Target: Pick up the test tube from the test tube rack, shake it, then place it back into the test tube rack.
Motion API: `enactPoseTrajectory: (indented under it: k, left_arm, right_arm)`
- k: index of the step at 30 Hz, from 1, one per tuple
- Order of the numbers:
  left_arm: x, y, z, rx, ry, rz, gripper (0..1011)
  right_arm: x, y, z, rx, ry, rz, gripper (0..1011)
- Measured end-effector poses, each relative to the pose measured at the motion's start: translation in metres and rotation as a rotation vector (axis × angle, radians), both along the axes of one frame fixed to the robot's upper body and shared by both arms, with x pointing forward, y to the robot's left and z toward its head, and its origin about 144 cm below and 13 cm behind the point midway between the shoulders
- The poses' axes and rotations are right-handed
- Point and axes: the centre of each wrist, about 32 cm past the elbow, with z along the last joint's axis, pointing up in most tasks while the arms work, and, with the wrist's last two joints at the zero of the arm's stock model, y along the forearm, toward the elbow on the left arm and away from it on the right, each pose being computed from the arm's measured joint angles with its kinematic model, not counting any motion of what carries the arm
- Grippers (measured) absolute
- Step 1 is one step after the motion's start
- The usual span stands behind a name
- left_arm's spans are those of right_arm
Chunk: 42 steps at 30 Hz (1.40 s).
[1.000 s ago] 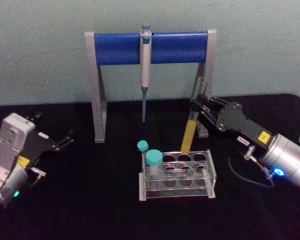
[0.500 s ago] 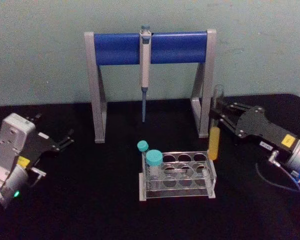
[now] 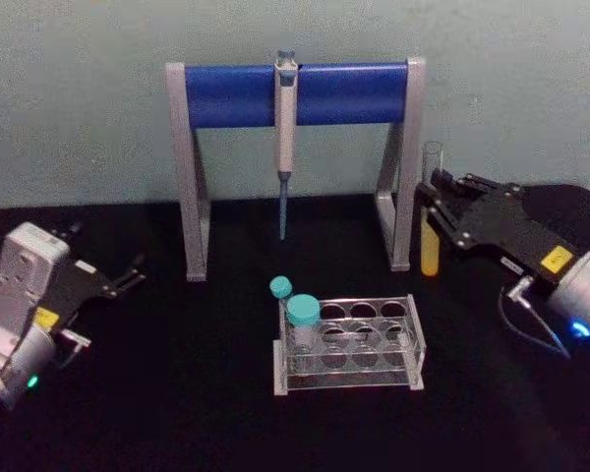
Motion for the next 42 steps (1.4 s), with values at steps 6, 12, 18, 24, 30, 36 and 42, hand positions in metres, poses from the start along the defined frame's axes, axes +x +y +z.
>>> enactPoseTrajectory:
  k: [6, 12, 18, 24, 30, 36, 42]
  left_arm:
    - [0.0, 0.0, 0.0, 0.0, 0.0, 0.0, 1001]
    - [0.0, 0.0, 0.0, 0.0, 0.0, 0.0, 1001]
    - [0.0, 0.0, 0.0, 0.0, 0.0, 0.0, 1001]
    - [0.0, 0.0, 0.0, 0.0, 0.0, 0.0, 1001]
    - [0.0, 0.0, 0.0, 0.0, 0.0, 0.0, 1001]
    - [0.0, 0.0, 0.0, 0.0, 0.0, 0.0, 1001]
    - [0.0, 0.0, 0.0, 0.0, 0.0, 0.0, 1001]
  right_arm:
    - [0.01, 0.016, -0.005, 0.02, -0.013, 0.002, 229]
    - [0.019, 0.031, -0.009, 0.049, -0.003, 0.058, 229]
    - [0.023, 0.039, -0.011, 0.097, 0.014, 0.148, 229]
    - [0.023, 0.036, -0.012, 0.133, 0.035, 0.231, 229]
    - [0.019, 0.026, -0.01, 0.152, 0.079, 0.296, 229]
    - [0.01, 0.008, -0.004, 0.141, 0.108, 0.336, 229]
    - [0.0, -0.01, 0.004, 0.084, 0.111, 0.294, 229]
